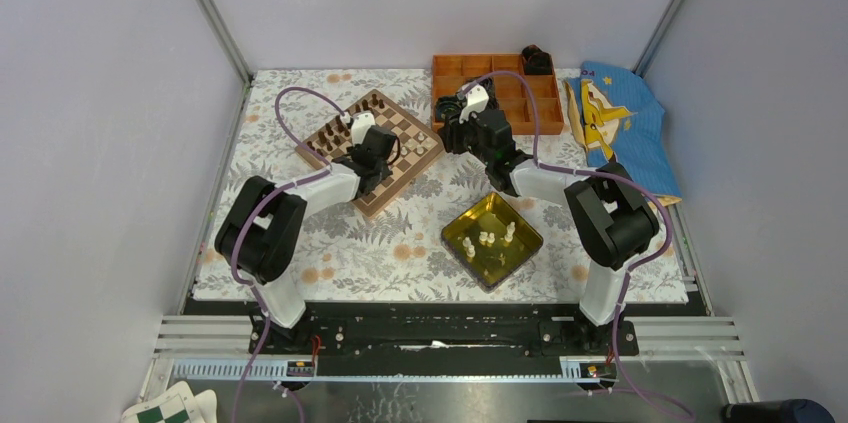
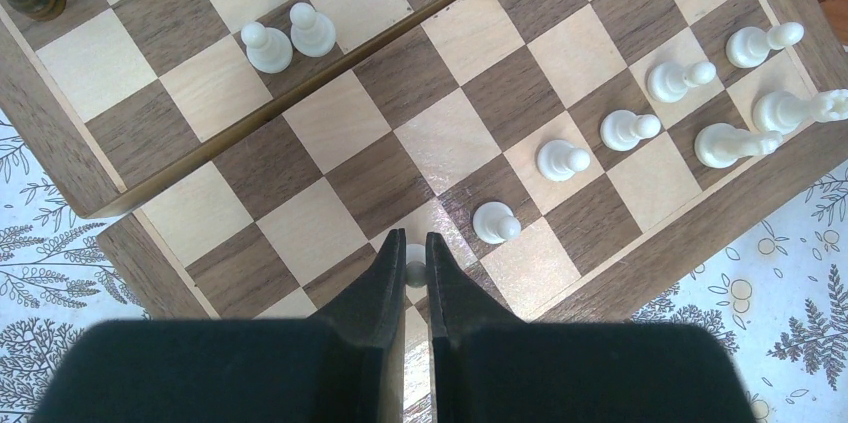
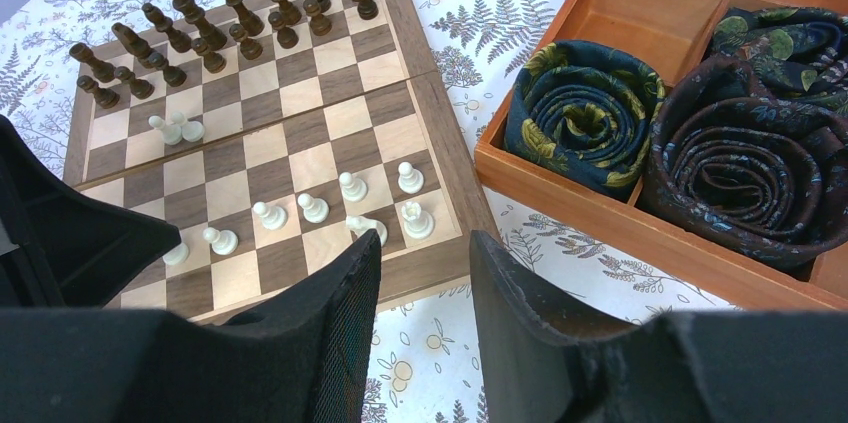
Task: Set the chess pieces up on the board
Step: Place the chess piece on the chessboard.
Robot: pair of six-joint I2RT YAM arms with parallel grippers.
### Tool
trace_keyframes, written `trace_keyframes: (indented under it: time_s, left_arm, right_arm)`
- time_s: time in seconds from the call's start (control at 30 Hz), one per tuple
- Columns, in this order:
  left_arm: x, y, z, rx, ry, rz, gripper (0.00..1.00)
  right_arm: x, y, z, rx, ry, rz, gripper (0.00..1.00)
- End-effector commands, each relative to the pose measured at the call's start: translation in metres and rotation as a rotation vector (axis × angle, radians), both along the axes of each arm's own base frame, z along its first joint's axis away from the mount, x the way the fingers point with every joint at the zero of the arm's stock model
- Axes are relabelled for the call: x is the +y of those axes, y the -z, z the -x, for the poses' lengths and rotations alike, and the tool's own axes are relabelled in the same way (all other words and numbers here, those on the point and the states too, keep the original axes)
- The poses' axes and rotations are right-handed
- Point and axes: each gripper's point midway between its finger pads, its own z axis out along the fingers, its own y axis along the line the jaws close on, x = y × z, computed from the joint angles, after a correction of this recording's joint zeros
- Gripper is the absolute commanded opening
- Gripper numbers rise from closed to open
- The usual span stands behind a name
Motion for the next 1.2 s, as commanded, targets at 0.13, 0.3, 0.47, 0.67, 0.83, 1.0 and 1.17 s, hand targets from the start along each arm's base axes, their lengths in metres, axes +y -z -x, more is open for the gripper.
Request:
trace_keyframes:
  time_s: [0.13, 0.3, 0.47, 0.67, 0.83, 1.0, 1.17]
  left_arm:
    - [0.001, 0.002, -0.004, -0.011, -0.012, -0.021, 0.10]
    - [0.000, -0.001, -0.005, -0.018, -0.013, -0.018, 0.15]
    - [0.000, -0.003, -0.005, -0.022, -0.015, -0.017, 0.17]
    - [0.004, -0.008, -0.004, -0.030, -0.025, -0.027, 0.20]
    - [0.006, -0.015, -0.005, -0.039, -0.032, -0.032, 0.22]
    - [0.007, -0.021, -0.006, -0.050, -0.037, -0.036, 0.28]
    - [0.009, -0.031, -0.007, -0.071, -0.041, -0.036, 0.44]
  right_arm:
    - [-0.004, -0.031, -0.005, -0.065, 0.016, -0.042, 0.45]
    - [-0.003, -0.031, -0.004, -0.062, 0.012, -0.040, 0.45]
    - [-0.004, -0.031, -0.004, -0.062, 0.012, -0.041, 0.45]
    - [-0.003, -0.032, -0.004, -0.062, 0.010, -0.043, 0.46]
    - [-0.003, -0.033, -0.003, -0.064, 0.009, -0.046, 0.45]
    - [-0.003, -0.034, -0.002, -0.064, 0.006, -0.049, 0.46]
    - [-0.003, -0.034, -0.002, -0.064, 0.005, -0.051, 0.45]
